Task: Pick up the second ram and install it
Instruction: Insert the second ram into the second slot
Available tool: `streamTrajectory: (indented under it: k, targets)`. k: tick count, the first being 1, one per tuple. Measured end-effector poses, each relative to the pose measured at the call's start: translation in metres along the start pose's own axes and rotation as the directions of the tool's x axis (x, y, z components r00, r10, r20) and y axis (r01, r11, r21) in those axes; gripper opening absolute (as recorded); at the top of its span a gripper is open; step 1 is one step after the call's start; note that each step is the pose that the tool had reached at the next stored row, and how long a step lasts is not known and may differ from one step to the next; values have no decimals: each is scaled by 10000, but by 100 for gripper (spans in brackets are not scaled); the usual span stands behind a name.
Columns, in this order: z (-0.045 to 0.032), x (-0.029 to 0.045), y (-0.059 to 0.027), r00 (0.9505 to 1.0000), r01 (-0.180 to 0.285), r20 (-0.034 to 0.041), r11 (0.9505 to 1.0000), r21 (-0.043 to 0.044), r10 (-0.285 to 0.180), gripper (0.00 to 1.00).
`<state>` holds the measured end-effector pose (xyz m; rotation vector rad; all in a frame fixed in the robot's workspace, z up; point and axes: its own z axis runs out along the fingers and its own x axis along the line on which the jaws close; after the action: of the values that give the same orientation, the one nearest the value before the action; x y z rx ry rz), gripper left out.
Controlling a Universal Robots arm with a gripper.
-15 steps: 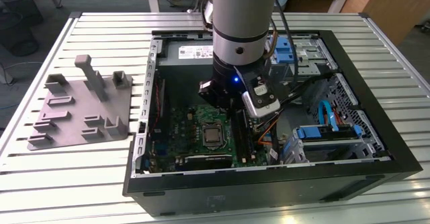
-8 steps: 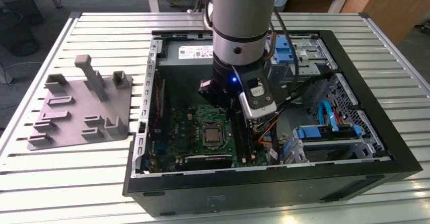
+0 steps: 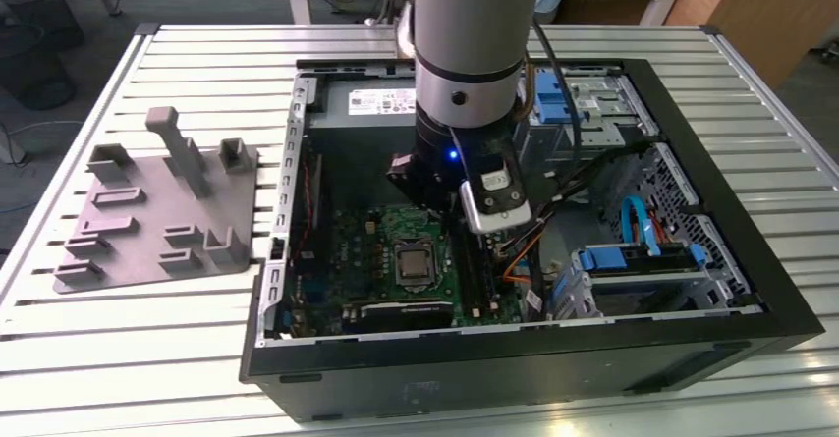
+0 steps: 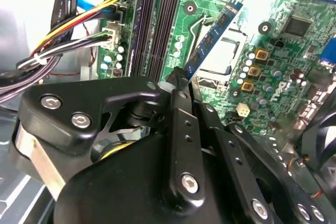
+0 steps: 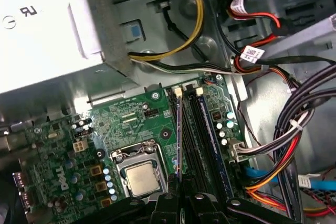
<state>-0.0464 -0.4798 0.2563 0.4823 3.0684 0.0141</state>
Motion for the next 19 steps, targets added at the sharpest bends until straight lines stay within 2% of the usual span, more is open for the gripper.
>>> streamTrajectory:
  k: [2,5,9,13,16,18,19]
  targets:
    - [0,0,0,9999,144,-1,9999,-5,-144,14]
    - [2,0,0,9976,693,-9,9976,-24,-693,14]
    - [4,0,0,9899,1415,-17,9899,-49,-1415,14]
    - [8,0,0,9770,2134,-23,9769,-75,-2134,14]
    - [12,0,0,9641,2657,-26,9640,-94,-2657,14]
    - [14,0,0,9536,3009,-27,9536,-108,-3009,14]
    - [13,0,0,9514,3078,-28,9514,-111,-3078,14]
